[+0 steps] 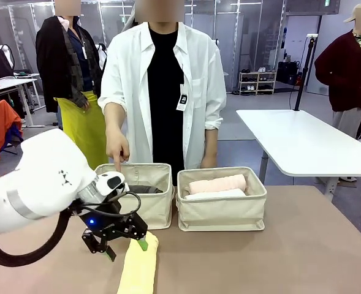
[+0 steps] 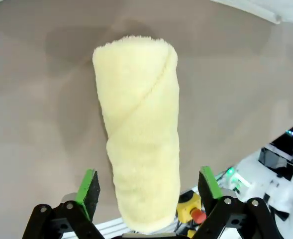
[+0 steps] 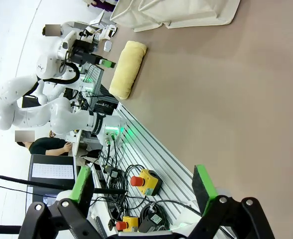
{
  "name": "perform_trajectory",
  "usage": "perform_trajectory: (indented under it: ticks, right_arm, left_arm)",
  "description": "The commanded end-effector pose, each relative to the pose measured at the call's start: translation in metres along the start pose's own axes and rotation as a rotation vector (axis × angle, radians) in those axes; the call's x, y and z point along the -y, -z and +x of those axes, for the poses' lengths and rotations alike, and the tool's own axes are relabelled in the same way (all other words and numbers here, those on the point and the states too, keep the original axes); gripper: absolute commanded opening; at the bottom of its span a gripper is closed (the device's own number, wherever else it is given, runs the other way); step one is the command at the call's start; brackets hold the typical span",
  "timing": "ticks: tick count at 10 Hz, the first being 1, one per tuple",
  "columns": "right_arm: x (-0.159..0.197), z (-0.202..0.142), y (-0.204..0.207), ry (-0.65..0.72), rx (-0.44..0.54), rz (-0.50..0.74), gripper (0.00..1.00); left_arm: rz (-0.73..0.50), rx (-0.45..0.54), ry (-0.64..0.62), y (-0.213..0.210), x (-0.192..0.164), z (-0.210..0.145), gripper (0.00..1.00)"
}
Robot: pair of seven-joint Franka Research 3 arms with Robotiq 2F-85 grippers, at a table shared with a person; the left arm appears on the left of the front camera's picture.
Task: Divide the towels into two baskets.
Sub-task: Pick up one hotel-folded towel from the bottom of the table and place it in the Fabric basket indicated by the person.
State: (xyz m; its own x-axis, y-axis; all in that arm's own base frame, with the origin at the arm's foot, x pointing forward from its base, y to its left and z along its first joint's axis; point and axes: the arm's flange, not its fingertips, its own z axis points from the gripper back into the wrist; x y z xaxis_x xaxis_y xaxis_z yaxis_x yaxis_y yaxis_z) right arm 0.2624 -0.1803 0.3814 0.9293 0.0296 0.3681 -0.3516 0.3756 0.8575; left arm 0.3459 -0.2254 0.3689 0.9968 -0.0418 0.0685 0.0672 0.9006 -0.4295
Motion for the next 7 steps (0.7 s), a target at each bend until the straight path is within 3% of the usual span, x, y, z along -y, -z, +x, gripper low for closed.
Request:
perform_trajectory:
  ticks: [1, 3, 7]
  right_arm:
    - [-0.003, 0.002, 0.002, -0.017, 0.011, 0.003, 1.0]
    - [-0.003, 0.002, 0.002, -0.017, 0.011, 0.003, 1.0]
    - [-0.003, 0.002, 0.002, -0.017, 0.011, 0.003, 1.0]
  left_arm:
    - [0.02, 0.084, -0.031, 0.022, -0.014, -0.03, 1.0]
    - [0.06, 0.118, -0.048, 0.036, -0.02, -0.028, 1.0]
    - [0.022, 0.055, -0.038, 0.054, -0.019, -0.034, 1.0]
